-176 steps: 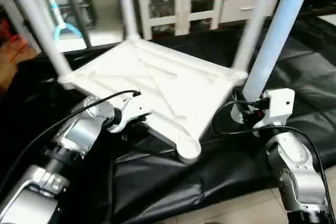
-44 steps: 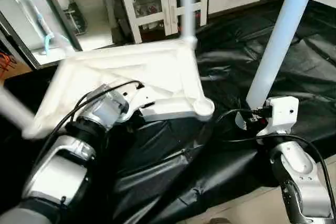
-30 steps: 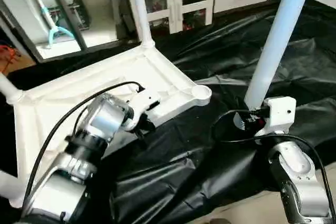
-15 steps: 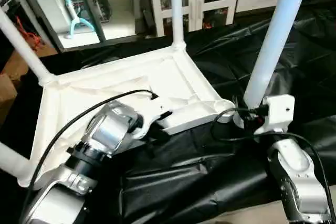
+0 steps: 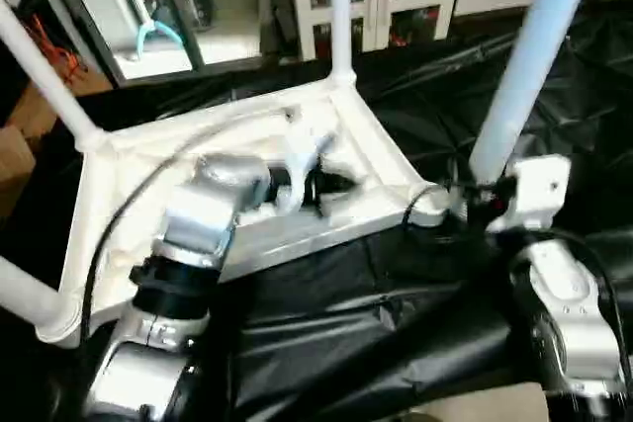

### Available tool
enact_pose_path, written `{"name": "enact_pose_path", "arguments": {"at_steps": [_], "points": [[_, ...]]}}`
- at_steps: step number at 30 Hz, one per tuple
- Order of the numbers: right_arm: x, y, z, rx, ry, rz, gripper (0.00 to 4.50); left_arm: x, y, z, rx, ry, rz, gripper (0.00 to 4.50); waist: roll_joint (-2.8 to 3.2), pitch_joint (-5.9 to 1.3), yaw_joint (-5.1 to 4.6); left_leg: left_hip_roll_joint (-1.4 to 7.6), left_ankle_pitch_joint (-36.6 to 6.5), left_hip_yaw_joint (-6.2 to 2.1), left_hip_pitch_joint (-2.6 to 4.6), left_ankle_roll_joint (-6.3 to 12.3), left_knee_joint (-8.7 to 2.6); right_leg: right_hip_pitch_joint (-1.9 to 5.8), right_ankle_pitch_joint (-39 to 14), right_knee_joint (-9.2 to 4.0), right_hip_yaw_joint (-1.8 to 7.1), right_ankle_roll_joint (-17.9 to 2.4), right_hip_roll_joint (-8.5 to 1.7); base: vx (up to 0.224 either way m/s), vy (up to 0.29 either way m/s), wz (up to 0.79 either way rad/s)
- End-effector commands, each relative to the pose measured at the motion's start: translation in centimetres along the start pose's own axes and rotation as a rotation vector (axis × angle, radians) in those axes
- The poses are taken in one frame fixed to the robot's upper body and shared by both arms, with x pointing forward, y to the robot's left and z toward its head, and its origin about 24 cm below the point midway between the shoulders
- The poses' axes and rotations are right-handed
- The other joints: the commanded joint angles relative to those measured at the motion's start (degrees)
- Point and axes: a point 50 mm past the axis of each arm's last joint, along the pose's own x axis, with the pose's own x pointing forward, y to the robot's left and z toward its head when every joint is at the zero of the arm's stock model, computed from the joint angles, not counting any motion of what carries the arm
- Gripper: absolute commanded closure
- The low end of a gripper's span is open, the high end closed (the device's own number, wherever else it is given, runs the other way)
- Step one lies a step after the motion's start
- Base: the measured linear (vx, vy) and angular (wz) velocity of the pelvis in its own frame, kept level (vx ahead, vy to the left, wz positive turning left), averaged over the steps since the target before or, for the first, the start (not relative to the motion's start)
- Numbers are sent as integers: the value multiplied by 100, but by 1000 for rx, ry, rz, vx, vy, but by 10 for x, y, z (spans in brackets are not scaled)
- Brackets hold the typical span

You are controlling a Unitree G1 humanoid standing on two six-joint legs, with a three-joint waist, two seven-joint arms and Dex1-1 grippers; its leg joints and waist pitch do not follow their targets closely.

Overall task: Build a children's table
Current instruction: Rotate table base

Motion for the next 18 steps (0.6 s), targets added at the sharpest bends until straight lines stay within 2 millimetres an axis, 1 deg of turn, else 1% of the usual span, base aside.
{"name": "enact_pose_path", "arguments": {"at_steps": [1, 2, 3, 4, 5, 6, 7, 8, 9, 10, 11, 12, 13, 14, 15, 16, 17, 18], "points": [[5, 6, 20, 16, -80, 41, 260, -21, 17, 6, -75, -126, 227, 319, -246, -448, 6, 780, 681, -375, 84, 1433, -336, 373, 497, -261, 302, -1664, -587, 0, 0, 0], [7, 11, 23, 19, -79, 73, 260, -28, 18, 5, -91, -177, 286, 319, -244, -439, 16, 796, 586, -392, 73, 1397, -343, 381, 394, -278, 303, -1656, -597, 0, 0, 0], [7, 13, 24, 21, -77, 85, 260, -31, 18, 4, -96, -195, 305, 319, -246, -444, 6, 811, 556, -408, 69, 1391, -351, 406, 364, -273, 298, -1651, -598, 0, 0, 0], [9, 17, 26, 47, -82, 90, 260, -36, 18, 2, -95, -227, 347, 319, -277, -430, 11, 798, 525, -395, 59, 1410, -353, 376, 238, -293, 304, -1585, -578, 0, 0, 0], [11, 20, 31, 82, -108, 91, 260, -42, 18, -3, -138, -250, 420, 319, -294, -430, -8, 805, 500, -386, 66, 1403, -353, 376, 196, -300, 310, -1593, -574, 0, 0, 0], [13, 24, 36, 121, -142, 99, 260, -49, 18, -8, -189, -272, 502, 319, -278, -430, 11, 809, 504, -403, 59, 1388, -349, 378, 170, -295, 307, -1586, -590, 0, 0, 0], [14, 28, 40, 174, -157, 118, 260, -56, 18, -12, -231, -296, 575, 319, -279, -423, 10, 809, 468, -397, 59, 1376, -347, 373, 132, -320, 310, -1586, -593, 0, 0, 0], [14, 30, 41, 207, -163, 133, 260, -59, 19, -14, -256, -308, 617, 319, -299, -432, 17, 828, 445, -408, 70, 1347, -355, 379, 130, -299, 308, -1610, -580, 0, 0, 0], [14, 30, 40, 238, -151, 132, 260, -64, 19, -15, -270, -322, 660, 319, -293, -430, 30, 826, 471, -407, 76, 1349, -356, 354, 124, -310, 305, -1590, -567, 0, 0, 0], [14, 29, 37, 252, -126, 133, 260, -69, 21, -19, -246, -301, 739, 319, -314, -431, 60, 829, 476, -408, 95, 1341, -362, 331, 100, -302, 303, -1571, -549, 0, 0, 0], [14, 29, 37, 252, -124, 134, 260, -70, 21, -19, -244, -300, 744, 319, -321, -428, 96, 842, 538, -413, 110, 1327, -369, 308, 120, -294, 297, -1520, -528, 0, 0, 0], [12, 31, 32, 259, -88, 165, 260, -76, 23, -24, -210, -310, 806, 319, -325, -424, 101, 838, 562, -415, 112, 1325, -374, 300, 131, -295, 290, -1497, -513, 0, 0, 0], [11, 31, 29, 231, -69, 176, 260, -78, 22, -28, -199, -328, 810, 319, -312, -430, 127, 835, 614, -422, 102, 1310, -372, 313, 199, -286, 287, -1457, -523, 0, 0, 0], [10, 30, 27, 213, -63, 173, 260, -79, 21, -31, -197, -328, 810, 319, -326, -449, 147, 836, 776, -415, 125, 1280, -358, 292, 357, -260, 282, -1435, -515, 0, 0, 0], [8, 29, 23, 162, -43, 159, 260, -80, 20, -36, -180, -339, 813, 319, -332, -450, 145, 827, 922, -395, 140, 1261, -352, 260, 446, -244, 279, -1421, -486, 0, 0, 0], [7, 28, 21, 146, -36, 149, 260, -81, 19, -39, -148, -342, 824, 319, -326, -448, 159, 823, 953, -401, 139, 1253, -351, 260, 443, -242, 277, -1419, -490, 0, 0, 0], [7, 26, 21, 144, -32, 140, 260, -80, 19, -40, -128, -338, 831, 319, -365, -444, 160, 817, 888, -380, 128, 1234, -351, 263, 398, -261, 291, -1399, -502, 0, 0, 0], [7, 26, 21, 144, -32, 140, 260, -80, 19, -40, -128, -338, 831, 319, -350, -442, 180, 811, 839, -385, 120, 1205, -355, 271, 369, -257, 293, -1399, -516, 0, 0, 0]]}}
